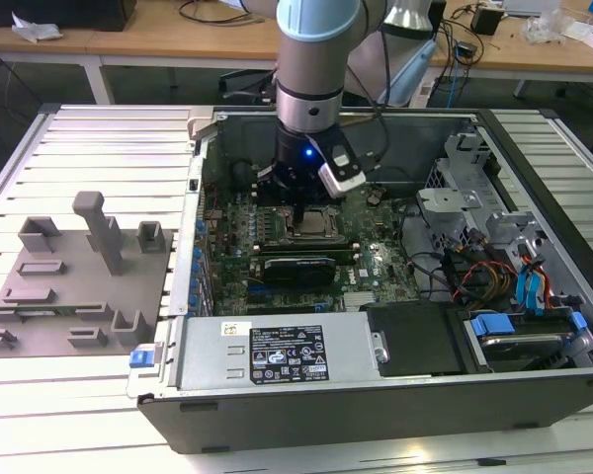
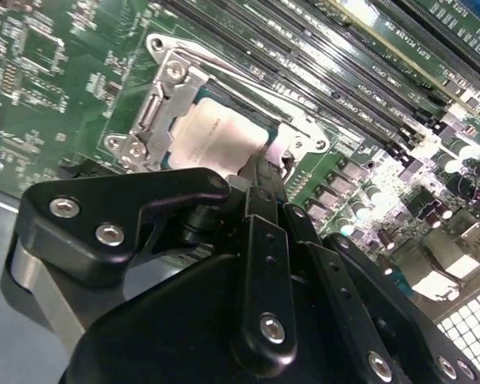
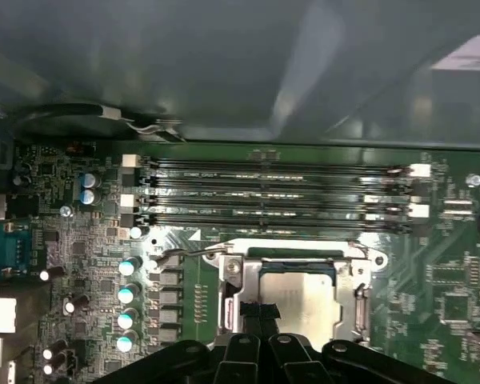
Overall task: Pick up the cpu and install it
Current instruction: 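Close the cpu cover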
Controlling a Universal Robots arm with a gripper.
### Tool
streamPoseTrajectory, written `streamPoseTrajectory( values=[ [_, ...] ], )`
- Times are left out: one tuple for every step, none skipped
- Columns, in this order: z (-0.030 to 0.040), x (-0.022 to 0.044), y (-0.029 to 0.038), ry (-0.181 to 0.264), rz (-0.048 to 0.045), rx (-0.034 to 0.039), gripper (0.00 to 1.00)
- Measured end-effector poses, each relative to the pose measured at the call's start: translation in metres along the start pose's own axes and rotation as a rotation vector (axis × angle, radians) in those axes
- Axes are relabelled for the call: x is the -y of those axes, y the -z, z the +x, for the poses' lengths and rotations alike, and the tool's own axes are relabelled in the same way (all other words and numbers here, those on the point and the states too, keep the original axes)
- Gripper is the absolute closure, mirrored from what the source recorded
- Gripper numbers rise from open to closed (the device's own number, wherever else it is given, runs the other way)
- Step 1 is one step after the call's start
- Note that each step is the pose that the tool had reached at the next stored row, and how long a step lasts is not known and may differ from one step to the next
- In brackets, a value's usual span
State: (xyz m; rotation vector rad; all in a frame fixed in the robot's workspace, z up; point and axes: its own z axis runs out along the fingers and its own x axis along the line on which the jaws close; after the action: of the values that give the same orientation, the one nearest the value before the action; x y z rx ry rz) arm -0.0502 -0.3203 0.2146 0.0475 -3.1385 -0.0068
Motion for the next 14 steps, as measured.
streamPoseTrajectory(
  values=[
    [0.0018,0.0000,-0.0008,0.000,0.0002,0.0000,0.89],
    [0.0034,0.0000,-0.0013,0.000,0.0002,-0.0001,0.89],
    [0.0053,-0.0002,-0.0026,0.000,0.0000,0.0001,0.89],
    [0.0062,-0.0002,-0.0039,0.000,0.0000,0.0000,0.89],
    [0.0070,-0.0002,-0.0056,0.000,0.0000,0.0000,0.89],
    [0.0085,-0.0002,-0.0078,0.000,0.0000,0.0000,0.89],
    [0.0096,-0.0002,-0.0087,0.000,0.0000,0.0000,0.89],
    [0.0102,-0.0002,-0.0093,0.000,0.0002,0.0000,0.89],
    [0.0111,-0.0001,-0.0098,0.000,0.0007,-0.0004,0.89],
    [0.0112,-0.0002,-0.0099,0.000,0.0006,-0.0005,0.89],
    [0.0111,-0.0002,-0.0100,0.000,0.0004,-0.0003,0.89],
    [0.0111,-0.0003,-0.0101,0.000,0.0002,0.0000,0.89],
    [0.0112,-0.0003,-0.0101,0.000,0.0001,0.0000,0.89],
    [0.0112,-0.0003,-0.0101,0.000,0.0001,-0.0001,0.89]
  ],
)
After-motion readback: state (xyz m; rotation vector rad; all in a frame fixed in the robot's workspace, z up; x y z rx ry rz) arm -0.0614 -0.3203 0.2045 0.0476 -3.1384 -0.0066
